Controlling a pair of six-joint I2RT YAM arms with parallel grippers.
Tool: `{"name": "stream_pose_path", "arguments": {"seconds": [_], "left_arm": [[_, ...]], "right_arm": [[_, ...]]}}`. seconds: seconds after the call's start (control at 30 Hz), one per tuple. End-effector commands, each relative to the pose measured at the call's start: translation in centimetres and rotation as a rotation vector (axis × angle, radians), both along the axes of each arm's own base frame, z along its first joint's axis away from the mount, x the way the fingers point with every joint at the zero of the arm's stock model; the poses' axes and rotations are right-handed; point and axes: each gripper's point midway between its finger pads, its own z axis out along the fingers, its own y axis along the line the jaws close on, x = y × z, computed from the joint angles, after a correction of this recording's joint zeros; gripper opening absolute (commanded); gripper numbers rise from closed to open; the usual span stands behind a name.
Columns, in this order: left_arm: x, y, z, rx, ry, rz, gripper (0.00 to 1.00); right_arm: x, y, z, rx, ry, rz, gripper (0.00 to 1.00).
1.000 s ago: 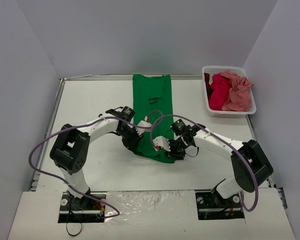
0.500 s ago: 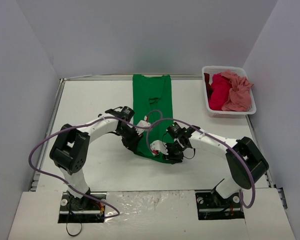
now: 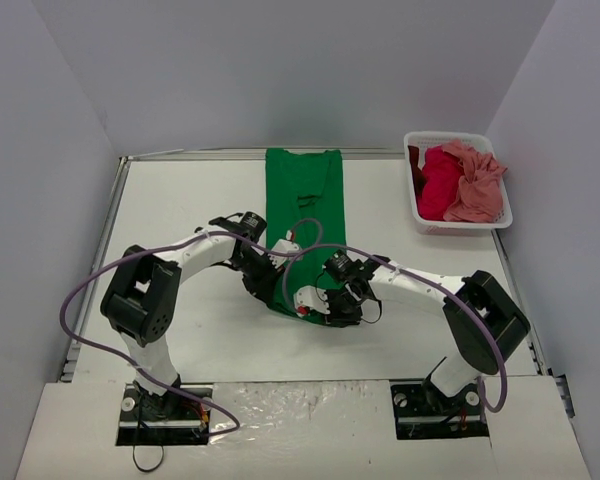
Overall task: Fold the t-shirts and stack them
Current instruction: Grab the bottom of the folded rectangular tshirt with both arms
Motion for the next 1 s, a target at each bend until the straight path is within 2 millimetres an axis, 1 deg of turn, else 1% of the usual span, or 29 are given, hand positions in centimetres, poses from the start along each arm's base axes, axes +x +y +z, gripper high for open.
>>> {"name": "stream_pose_path", "arguments": {"seconds": [0.0, 0.03, 0.07, 0.17, 0.27, 0.33, 0.37, 0.4, 0.43, 0.5, 0.53, 0.6, 0.63, 0.7, 0.73, 0.77, 0.83, 0.9, 0.97], "left_arm": [[0.1, -0.3, 0.9, -0.038, 0.005, 0.004, 0.02], [0.1, -0.3, 0.9, -0.039, 0.007, 0.005, 0.02], [0.2, -0.3, 0.9, -0.039, 0.009, 0.006, 0.02], [0.2, -0.1, 1.1, -0.037, 0.005, 0.005, 0.02], [0.3, 0.2, 1.4, -0.034, -0.004, 0.005, 0.02], [0.3, 0.5, 2.1, -0.035, -0.015, 0.005, 0.02], [0.2, 0.5, 2.3, -0.035, -0.020, 0.002, 0.02], [0.0, 0.8, 2.6, -0.033, -0.015, 0.000, 0.02], [0.0, 0.9, 3.1, -0.035, -0.035, -0.010, 0.02], [-0.3, 1.2, 3.7, -0.037, -0.046, -0.027, 0.02], [-0.4, 1.2, 4.2, -0.042, -0.059, -0.034, 0.02], [-0.6, 1.5, 4.7, -0.041, -0.080, -0.046, 0.02], [-0.8, 1.6, 4.8, -0.042, -0.082, -0.051, 0.02], [-1.4, 1.8, 5.2, -0.047, -0.074, -0.068, 0.02], [-1.6, 1.8, 5.5, -0.051, -0.069, -0.077, 0.02], [-2.3, 1.9, 5.7, -0.058, -0.039, -0.095, 0.02], [-2.8, 2.0, 5.9, -0.061, -0.020, -0.110, 0.02], [-3.5, 2.2, 6.2, -0.065, -0.001, -0.128, 0.02], [-4.3, 2.4, 6.5, -0.068, 0.028, -0.139, 0.02]], "right_arm": [[-1.3, -1.4, -2.4, -0.102, 0.035, -0.018, 0.18], [-1.5, -1.5, -2.8, -0.114, 0.042, -0.023, 0.06], [-1.4, -1.5, -3.0, -0.123, 0.042, -0.028, 0.00], [-1.5, -1.7, -3.4, -0.146, 0.054, -0.050, 0.00], [-1.5, -1.3, -2.3, -0.122, 0.052, -0.046, 0.00], [-1.5, -0.6, -0.7, -0.084, 0.064, -0.034, 0.00], [-1.8, -0.8, -0.4, -0.081, 0.080, -0.036, 0.00], [-1.6, -0.7, 0.3, -0.068, 0.081, -0.029, 0.00], [-2.1, -0.9, 0.9, -0.067, 0.100, -0.021, 0.00], [-2.1, -1.0, 1.6, -0.059, 0.103, -0.020, 0.00], [-2.2, -1.0, 2.4, -0.051, 0.108, -0.017, 0.00], [-2.3, -1.1, 3.3, -0.041, 0.118, -0.018, 0.00], [-2.0, -1.1, 3.8, -0.027, 0.121, -0.030, 0.00], [-2.2, -1.0, 4.5, -0.003, 0.136, -0.026, 0.00], [-1.9, -1.1, 4.8, 0.006, 0.135, -0.037, 0.00], [-1.9, -1.0, 5.0, 0.016, 0.139, -0.042, 0.00], [-1.6, -0.9, 5.7, 0.033, 0.139, -0.047, 0.00], [-2.1, -0.8, 6.3, 0.051, 0.173, -0.043, 0.00], [-1.9, -0.5, 7.3, 0.074, 0.181, -0.037, 0.00]]}}
